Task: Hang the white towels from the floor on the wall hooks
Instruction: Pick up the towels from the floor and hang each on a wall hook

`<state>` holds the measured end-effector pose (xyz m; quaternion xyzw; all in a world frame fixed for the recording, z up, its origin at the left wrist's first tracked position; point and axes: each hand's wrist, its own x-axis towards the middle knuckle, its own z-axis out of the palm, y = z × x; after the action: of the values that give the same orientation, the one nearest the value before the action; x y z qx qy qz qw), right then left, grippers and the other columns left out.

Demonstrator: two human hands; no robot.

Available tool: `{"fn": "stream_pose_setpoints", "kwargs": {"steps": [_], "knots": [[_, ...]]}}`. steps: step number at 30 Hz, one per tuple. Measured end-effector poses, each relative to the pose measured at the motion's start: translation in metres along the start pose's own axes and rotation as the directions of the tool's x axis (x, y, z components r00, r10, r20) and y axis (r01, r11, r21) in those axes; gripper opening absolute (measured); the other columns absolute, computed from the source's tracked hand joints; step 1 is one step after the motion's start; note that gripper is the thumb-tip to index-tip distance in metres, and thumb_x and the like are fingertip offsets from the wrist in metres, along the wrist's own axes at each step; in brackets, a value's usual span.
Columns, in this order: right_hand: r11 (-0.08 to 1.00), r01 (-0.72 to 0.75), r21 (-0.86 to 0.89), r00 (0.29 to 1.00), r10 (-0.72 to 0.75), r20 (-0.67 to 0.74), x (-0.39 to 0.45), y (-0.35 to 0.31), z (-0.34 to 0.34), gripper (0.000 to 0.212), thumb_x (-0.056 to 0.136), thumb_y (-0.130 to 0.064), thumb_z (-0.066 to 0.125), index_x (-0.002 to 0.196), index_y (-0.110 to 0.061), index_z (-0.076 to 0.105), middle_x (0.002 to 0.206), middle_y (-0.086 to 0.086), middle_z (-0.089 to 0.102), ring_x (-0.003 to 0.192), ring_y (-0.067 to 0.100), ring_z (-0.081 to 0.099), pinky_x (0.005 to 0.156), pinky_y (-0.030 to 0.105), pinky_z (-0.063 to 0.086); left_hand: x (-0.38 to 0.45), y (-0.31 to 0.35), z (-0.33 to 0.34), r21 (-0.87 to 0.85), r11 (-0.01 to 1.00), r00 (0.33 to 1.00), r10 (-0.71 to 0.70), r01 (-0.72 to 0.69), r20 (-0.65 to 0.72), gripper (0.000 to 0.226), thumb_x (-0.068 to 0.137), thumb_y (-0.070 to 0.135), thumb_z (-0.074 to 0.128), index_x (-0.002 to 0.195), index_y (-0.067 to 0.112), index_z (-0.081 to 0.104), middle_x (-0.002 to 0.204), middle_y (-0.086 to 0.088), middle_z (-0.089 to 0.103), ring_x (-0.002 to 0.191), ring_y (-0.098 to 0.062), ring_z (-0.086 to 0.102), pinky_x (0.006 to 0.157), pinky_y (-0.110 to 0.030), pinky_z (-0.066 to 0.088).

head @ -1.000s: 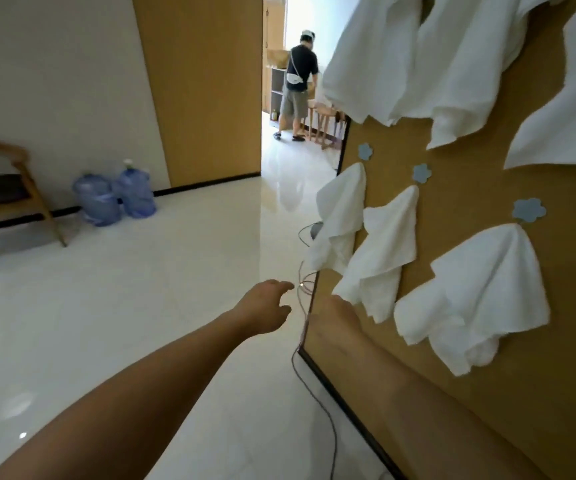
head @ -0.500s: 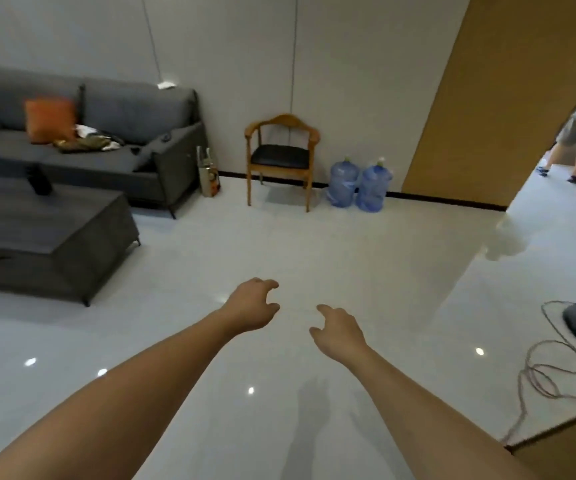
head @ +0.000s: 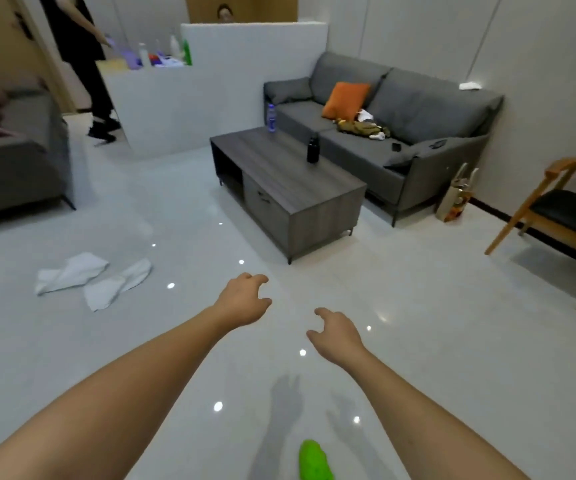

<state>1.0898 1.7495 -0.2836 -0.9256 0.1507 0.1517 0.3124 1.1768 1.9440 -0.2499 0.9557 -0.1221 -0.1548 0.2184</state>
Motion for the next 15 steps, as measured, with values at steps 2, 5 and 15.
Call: {"fn": "stream_pose_setpoints", "kwargs": {"steps": [2,5,15], "knots": [[0.998,0.052,-0.017,0.998,-0.051,0.044,0.042,-0.015,-0.007,0.062,0.094,-0.036,0.056,0.151,-0.021,0.036,0.145,0.008,0.046,0.128,0.027,0.049,0.103,0.039,0.046,0.021,-0.014,-0.012,-0.046,0.994,0.995,-0.096,0.095,-0.028,0.055,0.095,0.038,0.057,0.146,0.023,0.042,0.147,-0.009,0.042,0.13,-0.029,0.045,0.107,-0.039,0.04],[0.993,0.109,-0.054,0.987,-0.101,0.123,0.096,-0.033,-0.015,0.061,0.094,-0.036,0.056,0.15,-0.022,0.037,0.146,0.008,0.046,0.127,0.027,0.05,0.101,0.038,0.047,0.043,-0.033,-0.024,-0.06,0.976,0.978,-0.209,0.208,-0.017,0.055,0.095,0.038,0.057,0.146,0.024,0.042,0.146,-0.008,0.042,0.13,-0.027,0.046,0.106,-0.038,0.041],[0.942,0.32,-0.105,0.874,-0.251,0.415,0.215,-0.134,0.039,0.053,0.093,-0.033,0.058,0.144,-0.02,0.048,0.142,0.003,0.053,0.124,0.02,0.054,0.093,0.026,0.045,0.072,-0.137,-0.058,-0.192,0.849,0.857,-0.511,0.492,-0.062,0.057,0.093,0.037,0.058,0.146,0.027,0.04,0.148,-0.006,0.039,0.132,-0.026,0.043,0.105,-0.038,0.042]]}}
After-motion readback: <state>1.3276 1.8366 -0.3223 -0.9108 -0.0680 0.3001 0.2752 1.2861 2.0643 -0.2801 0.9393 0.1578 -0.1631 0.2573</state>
